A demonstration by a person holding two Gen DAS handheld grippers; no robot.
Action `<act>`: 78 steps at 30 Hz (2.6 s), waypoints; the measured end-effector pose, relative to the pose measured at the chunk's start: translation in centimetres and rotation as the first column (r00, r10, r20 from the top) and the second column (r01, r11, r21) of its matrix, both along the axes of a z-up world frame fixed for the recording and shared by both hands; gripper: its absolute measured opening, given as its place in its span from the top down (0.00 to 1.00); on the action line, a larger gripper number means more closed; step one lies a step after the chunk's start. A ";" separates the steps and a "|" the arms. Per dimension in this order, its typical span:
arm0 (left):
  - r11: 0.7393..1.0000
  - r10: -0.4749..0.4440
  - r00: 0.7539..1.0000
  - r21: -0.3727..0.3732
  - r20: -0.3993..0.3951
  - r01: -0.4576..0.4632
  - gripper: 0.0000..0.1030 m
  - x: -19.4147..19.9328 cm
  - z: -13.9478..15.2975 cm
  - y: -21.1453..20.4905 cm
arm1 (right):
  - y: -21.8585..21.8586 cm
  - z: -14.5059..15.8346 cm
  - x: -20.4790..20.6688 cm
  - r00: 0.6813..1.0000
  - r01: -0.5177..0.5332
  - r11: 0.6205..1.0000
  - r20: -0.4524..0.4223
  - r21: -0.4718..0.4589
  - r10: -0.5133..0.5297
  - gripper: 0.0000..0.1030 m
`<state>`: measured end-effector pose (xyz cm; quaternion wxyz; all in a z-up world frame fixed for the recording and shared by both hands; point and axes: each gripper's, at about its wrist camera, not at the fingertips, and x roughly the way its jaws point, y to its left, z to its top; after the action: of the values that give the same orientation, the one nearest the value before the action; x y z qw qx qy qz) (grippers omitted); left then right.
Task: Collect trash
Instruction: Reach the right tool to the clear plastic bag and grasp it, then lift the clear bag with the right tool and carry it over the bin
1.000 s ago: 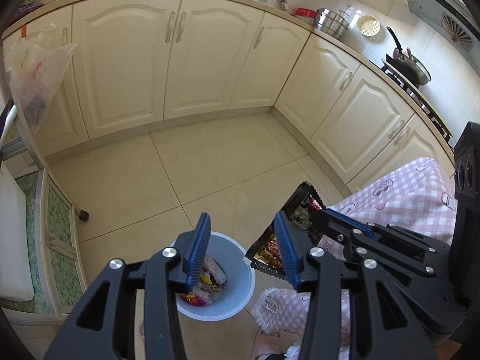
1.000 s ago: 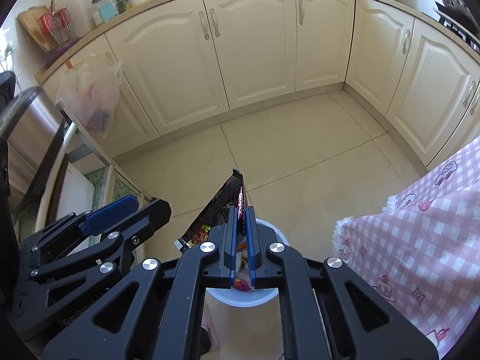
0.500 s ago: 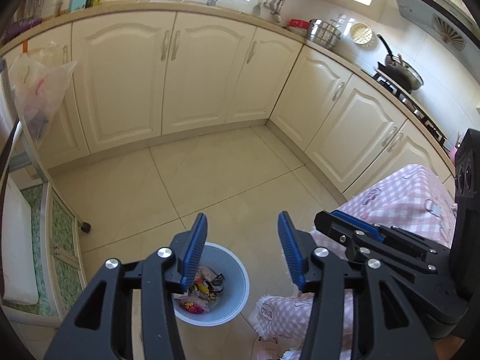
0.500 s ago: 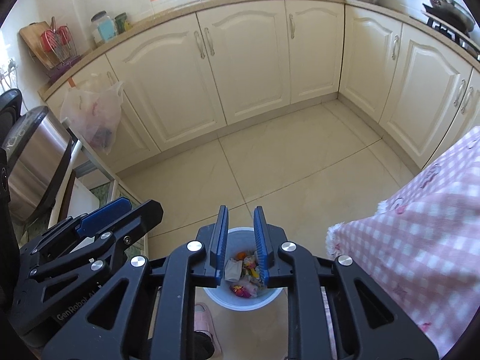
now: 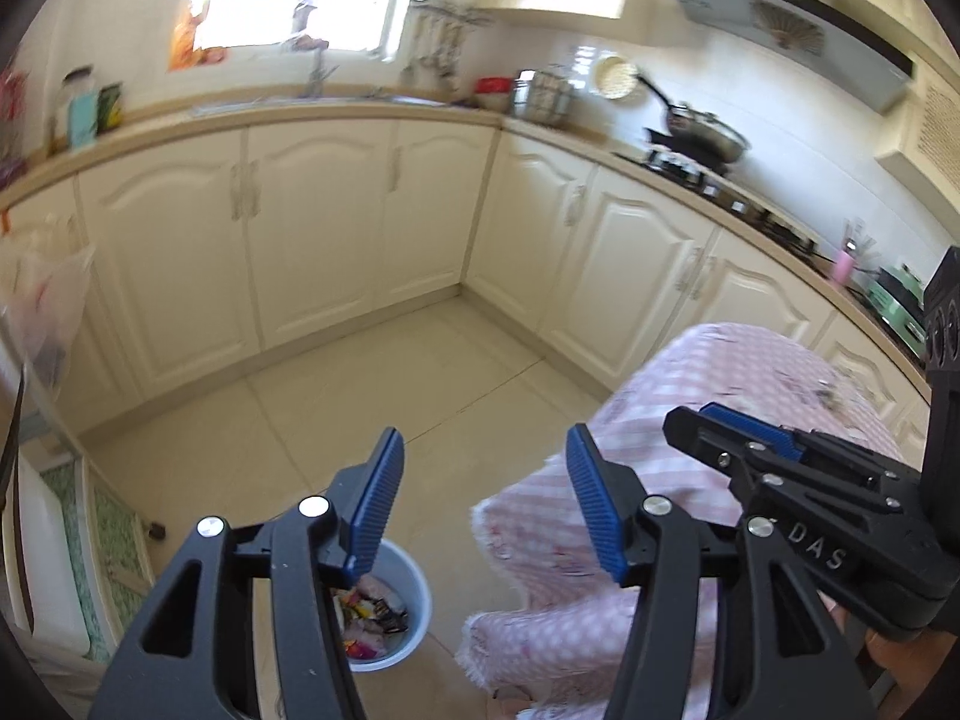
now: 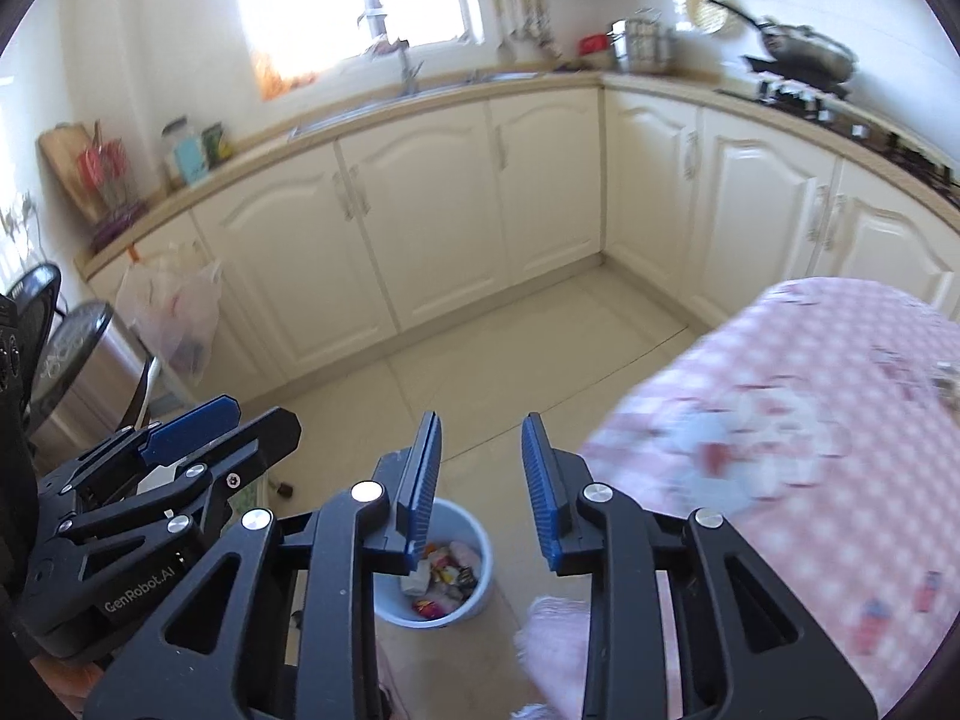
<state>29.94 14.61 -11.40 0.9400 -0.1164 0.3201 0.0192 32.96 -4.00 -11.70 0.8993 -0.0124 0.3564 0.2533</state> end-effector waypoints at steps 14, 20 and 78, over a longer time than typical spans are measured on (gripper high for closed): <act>0.953 -0.293 0.956 0.081 -0.007 0.293 0.41 5.3 3.0 -20.3 | -21.0 2.7 0.4 0.960 0.266 0.962 0.073 0.064 -0.271 0.64; 0.920 -0.379 0.924 0.083 -0.051 0.382 0.40 9.3 2.1 -27.7 | -29.3 1.5 2.7 0.911 0.407 0.911 0.046 0.068 -0.410 0.58; 0.991 0.124 0.987 -0.033 -0.098 -0.128 0.38 0.7 -5.1 5.1 | 3.1 -3.4 0.4 0.988 -0.093 0.992 -0.114 0.082 0.102 1.00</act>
<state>30.64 19.73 -16.54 0.9181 -0.1539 0.3569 0.0781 33.38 -0.94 -15.09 0.8629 0.0195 0.3979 0.3109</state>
